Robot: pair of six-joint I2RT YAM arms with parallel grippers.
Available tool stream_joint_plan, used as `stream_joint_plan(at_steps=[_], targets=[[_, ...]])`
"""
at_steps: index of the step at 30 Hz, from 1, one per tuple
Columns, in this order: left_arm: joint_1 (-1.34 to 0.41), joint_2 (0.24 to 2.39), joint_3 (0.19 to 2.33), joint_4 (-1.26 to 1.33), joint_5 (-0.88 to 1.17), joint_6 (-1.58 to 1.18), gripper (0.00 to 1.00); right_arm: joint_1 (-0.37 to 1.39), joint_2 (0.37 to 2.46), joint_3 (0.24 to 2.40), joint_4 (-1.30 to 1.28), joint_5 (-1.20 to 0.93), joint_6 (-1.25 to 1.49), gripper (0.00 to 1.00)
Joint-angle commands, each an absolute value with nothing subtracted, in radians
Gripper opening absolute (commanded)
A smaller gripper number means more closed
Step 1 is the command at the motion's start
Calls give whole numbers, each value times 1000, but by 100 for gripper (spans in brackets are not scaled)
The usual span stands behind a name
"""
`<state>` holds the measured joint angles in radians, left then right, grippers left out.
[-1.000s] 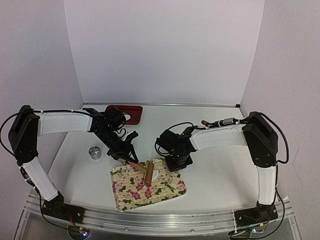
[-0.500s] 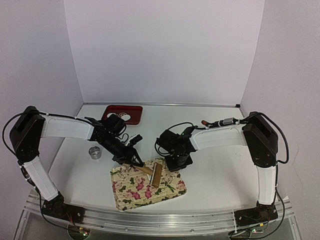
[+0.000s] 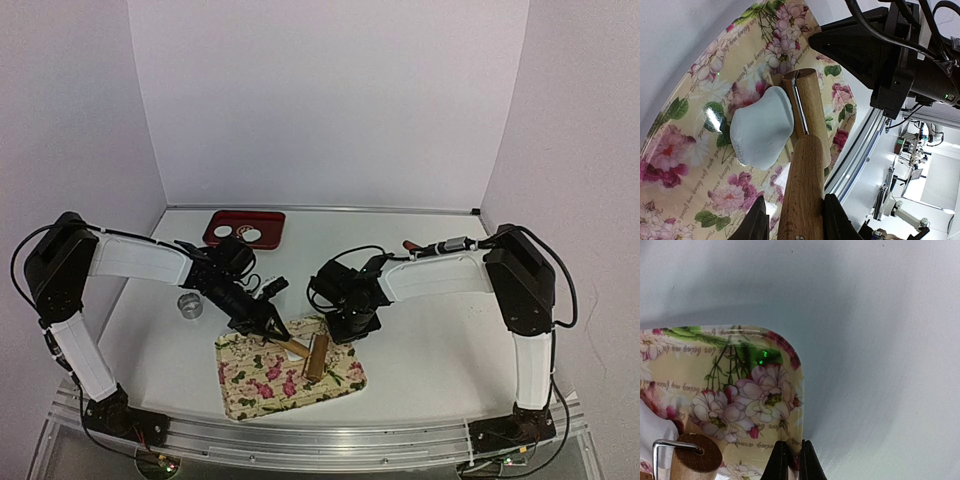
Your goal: Roll out the dumpling wrappers from the dough
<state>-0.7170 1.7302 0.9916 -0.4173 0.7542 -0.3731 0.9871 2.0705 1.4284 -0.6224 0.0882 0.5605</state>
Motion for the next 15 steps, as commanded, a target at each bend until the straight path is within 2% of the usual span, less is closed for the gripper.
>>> stream_joint_plan(at_steps=[1,9,15], targets=[[-719,1703,958,-662,498,-361,0,990,2053,1433,-660,198,541,0],[-719,1512,1133,-783,576,-365,0,991,2048,1444,-661,208,531,0],[-718,1431,1158,-877,520,-411,0,991,2046,1436,-661,204,534,0]])
